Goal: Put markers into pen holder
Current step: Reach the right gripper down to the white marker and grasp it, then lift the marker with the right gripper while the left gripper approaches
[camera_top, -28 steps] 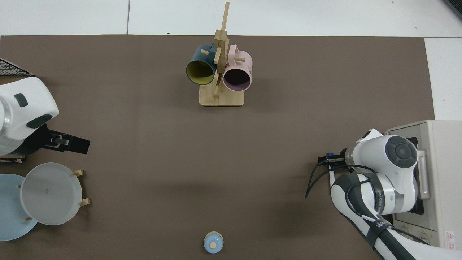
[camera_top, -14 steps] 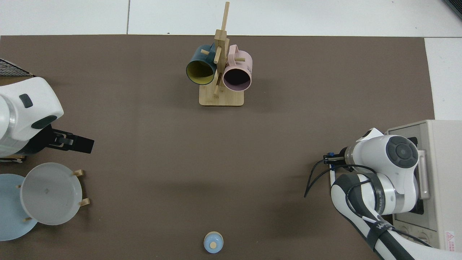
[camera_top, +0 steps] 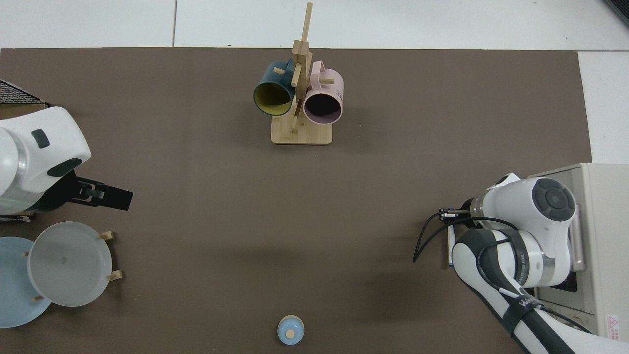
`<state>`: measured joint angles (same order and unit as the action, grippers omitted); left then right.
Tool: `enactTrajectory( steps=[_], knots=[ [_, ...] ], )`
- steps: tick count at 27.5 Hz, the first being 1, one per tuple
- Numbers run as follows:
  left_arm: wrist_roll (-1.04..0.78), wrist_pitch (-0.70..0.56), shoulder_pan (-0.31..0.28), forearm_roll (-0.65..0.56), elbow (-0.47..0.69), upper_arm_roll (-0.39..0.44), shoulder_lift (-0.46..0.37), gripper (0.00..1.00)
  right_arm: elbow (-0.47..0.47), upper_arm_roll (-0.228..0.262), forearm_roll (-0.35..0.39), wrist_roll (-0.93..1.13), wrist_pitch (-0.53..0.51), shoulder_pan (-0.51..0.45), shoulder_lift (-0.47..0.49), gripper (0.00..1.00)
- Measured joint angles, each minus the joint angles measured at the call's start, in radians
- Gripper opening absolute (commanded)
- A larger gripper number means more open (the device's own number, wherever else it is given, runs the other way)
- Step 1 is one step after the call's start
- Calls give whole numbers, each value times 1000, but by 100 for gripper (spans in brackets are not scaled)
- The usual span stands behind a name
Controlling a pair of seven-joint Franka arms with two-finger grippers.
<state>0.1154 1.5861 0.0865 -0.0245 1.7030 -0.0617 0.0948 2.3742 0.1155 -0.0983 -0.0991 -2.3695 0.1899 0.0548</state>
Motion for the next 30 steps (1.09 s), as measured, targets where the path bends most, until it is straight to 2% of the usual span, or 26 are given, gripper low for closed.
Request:
enactTrajectory(
  steps=[6,14,19,25,30],
  knots=[
    [0,3,-1,0,7,3,0,100,-77,-2,-81,-55,100,0,0,0],
    [36,18,0,38,10,0,0,100,-177,-11,-189,-245,189,33,0,0],
    [187,18,2,71,12,-3,0,100,-230,-14,-228,-408,208,93,0,0],
    [331,14,24,83,18,-6,0,100,-311,-16,-359,-550,259,136,8,0],
    [430,15,68,85,20,-8,0,100,-388,-16,-441,-654,296,147,23,0]
  ],
)
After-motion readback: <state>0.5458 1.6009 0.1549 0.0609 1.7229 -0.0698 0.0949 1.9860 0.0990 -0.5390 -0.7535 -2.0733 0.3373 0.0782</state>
